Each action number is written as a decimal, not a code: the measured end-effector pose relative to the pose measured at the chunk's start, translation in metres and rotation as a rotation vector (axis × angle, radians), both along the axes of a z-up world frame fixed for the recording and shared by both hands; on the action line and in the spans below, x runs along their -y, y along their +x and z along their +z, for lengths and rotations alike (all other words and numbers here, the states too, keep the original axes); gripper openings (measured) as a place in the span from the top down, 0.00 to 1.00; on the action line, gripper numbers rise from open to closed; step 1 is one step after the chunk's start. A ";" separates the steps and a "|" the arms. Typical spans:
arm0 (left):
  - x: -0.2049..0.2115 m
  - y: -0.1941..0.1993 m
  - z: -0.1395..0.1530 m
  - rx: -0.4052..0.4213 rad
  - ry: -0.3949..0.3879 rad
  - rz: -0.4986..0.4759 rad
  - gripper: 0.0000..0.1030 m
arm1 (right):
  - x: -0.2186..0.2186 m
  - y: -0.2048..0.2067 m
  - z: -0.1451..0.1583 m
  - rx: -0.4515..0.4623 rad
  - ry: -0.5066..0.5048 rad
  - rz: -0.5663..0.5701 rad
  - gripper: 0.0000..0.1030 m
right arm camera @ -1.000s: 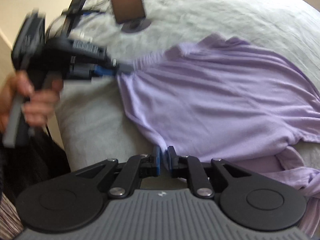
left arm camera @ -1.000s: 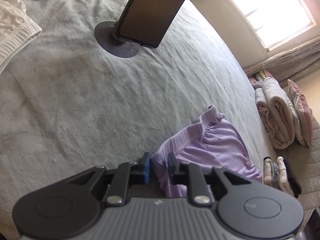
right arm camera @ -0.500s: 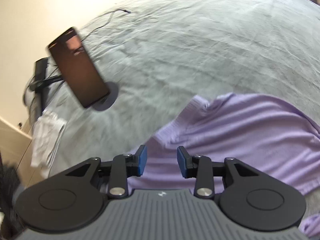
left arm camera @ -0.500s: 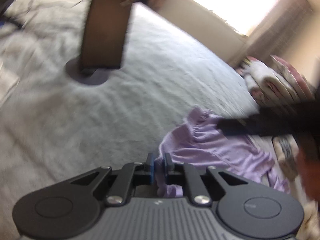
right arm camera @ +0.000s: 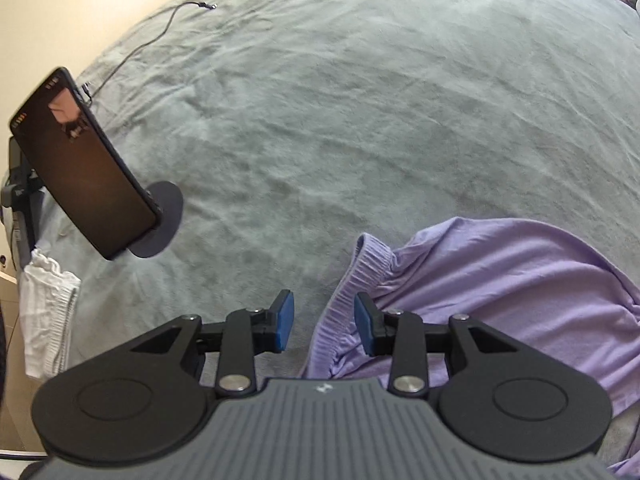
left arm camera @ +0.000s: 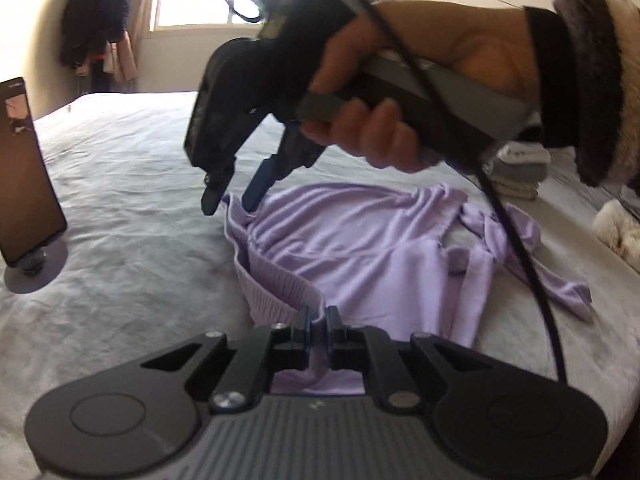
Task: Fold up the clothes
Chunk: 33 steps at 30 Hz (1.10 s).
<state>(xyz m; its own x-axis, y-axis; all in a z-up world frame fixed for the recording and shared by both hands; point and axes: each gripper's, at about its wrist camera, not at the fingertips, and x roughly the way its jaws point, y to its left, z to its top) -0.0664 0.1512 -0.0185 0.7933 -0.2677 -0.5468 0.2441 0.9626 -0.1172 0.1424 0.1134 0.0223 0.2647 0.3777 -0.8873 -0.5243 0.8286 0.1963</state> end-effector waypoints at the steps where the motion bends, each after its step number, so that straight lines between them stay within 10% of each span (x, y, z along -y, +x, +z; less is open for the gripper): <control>1: 0.001 0.000 0.000 -0.002 0.003 -0.004 0.93 | 0.000 0.001 -0.003 -0.003 -0.009 -0.005 0.63; 7: 0.001 -0.003 0.000 -0.010 0.015 -0.007 0.93 | 0.000 0.008 -0.021 0.045 -0.105 -0.033 0.67; 9: -0.002 -0.003 0.001 -0.023 0.014 0.015 0.93 | 0.001 0.011 -0.024 0.072 -0.129 -0.036 0.94; 22: -0.089 0.030 0.006 -0.124 -0.139 0.399 0.95 | -0.041 0.029 -0.004 0.232 -0.025 -0.007 0.94; 33: -0.125 0.050 0.007 -0.159 -0.104 0.527 0.95 | -0.075 0.040 -0.005 0.259 0.071 0.023 0.94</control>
